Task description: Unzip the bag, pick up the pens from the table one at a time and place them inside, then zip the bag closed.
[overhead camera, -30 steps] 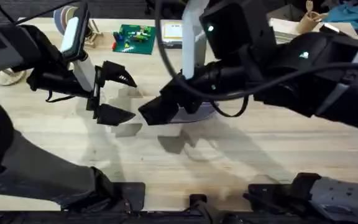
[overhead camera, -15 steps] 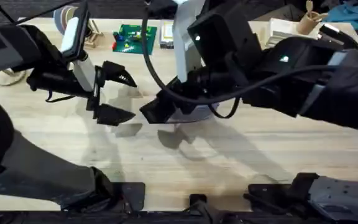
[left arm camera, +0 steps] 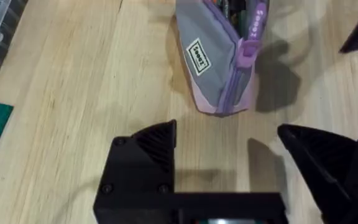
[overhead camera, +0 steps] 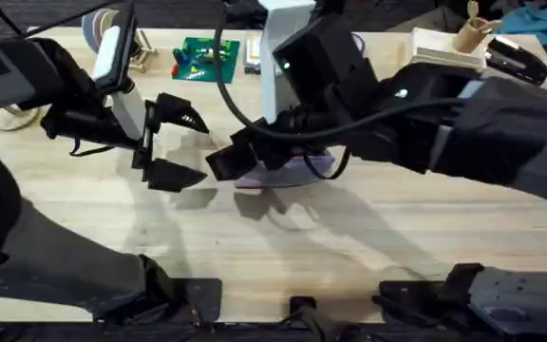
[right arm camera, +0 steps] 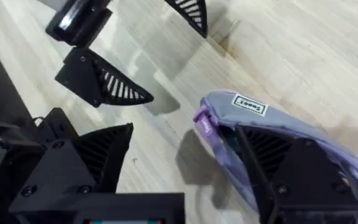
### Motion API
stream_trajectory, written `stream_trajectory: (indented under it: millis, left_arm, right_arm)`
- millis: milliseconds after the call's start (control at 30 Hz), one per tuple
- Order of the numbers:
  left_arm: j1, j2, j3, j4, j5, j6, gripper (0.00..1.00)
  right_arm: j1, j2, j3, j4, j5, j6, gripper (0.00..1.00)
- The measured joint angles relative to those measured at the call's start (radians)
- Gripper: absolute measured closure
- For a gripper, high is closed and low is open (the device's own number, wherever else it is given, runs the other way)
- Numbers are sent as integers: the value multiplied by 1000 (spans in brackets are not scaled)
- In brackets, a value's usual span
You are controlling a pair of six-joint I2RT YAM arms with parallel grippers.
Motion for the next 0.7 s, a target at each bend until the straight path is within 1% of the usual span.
stream_trajectory:
  millis: [267, 467, 700]
  left_arm:
    - [0, 0, 0, 0, 0, 0, 7]
    - [0, 0, 0, 0, 0, 0, 7]
    - [0, 0, 0, 0, 0, 0, 8]
  right_arm:
    - [1, 35, 0, 47, 0, 5, 4]
    - [4, 69, 0, 51, 0, 8, 4]
    - [4, 78, 0, 73, 0, 11, 12]
